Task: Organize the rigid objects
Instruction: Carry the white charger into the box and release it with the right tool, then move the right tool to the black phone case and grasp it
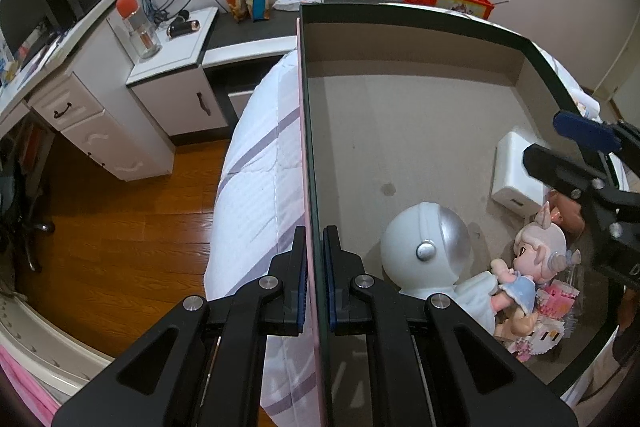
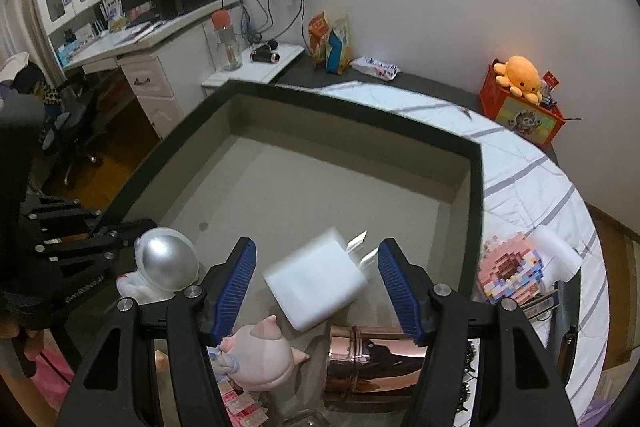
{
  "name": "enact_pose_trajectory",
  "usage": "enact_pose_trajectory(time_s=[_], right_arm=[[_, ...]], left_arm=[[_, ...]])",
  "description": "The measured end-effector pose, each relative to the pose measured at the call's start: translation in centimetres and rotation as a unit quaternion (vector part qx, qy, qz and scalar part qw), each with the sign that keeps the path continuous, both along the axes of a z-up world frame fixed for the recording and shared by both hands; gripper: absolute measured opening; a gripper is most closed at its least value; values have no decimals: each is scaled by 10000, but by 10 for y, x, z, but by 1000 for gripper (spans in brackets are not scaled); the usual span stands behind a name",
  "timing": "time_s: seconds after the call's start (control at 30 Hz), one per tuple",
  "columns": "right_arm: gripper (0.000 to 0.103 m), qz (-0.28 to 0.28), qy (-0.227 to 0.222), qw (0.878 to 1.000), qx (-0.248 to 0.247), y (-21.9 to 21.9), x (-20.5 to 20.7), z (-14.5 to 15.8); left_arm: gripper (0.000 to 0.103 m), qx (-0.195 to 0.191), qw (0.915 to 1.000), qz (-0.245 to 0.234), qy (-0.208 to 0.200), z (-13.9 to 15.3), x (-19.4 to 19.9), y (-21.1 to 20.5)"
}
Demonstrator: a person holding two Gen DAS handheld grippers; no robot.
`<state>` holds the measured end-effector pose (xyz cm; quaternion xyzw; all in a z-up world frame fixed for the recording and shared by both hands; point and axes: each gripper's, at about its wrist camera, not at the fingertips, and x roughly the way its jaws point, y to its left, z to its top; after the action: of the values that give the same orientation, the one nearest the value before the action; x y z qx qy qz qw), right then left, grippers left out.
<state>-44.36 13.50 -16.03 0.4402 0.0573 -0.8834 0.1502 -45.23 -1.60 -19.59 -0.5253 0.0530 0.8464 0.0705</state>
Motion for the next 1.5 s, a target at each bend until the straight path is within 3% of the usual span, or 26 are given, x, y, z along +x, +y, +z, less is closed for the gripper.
enact_pose_trajectory(time_s=[0.2,0.4,0.47,0.7,0.9,0.97,1.07,1.1,1.17,1.5], right_arm=[[72,-218,294,9992,-139,17,10,18],[73,-992,648,9927,-202,75,34,40],[78,-1365,656,9884,-111,101,41,39],[78,-2381,190,9708,235,179,46,-1],[78,-2435,-98,9691,380,191,28,-35],[73,-2437,-201,9685,460,191,24,-43],[72,-2405,-215,9698,336,195,17,-50],[69,-2397,-212,9702,287,197,18,-50],[45,-2319,-198,9723,207,201,18,-48],[46,-2166,-530,9746,196,190,44,-45]], left_arm=[[6,-12,10000,14,0,0,0,0],[6,-42,10000,28,-1,0,2,1],[6,-55,10000,39,-3,0,1,2],[6,-106,9999,89,-6,0,0,3],[6,-149,9998,123,-19,-1,0,4],[6,-148,9998,122,-21,-1,0,4],[6,-155,9998,134,-20,-1,0,5],[6,-158,9998,135,-19,-1,0,5],[6,-154,9998,132,-21,-2,0,6],[6,-166,9998,91,-25,-3,0,5]])
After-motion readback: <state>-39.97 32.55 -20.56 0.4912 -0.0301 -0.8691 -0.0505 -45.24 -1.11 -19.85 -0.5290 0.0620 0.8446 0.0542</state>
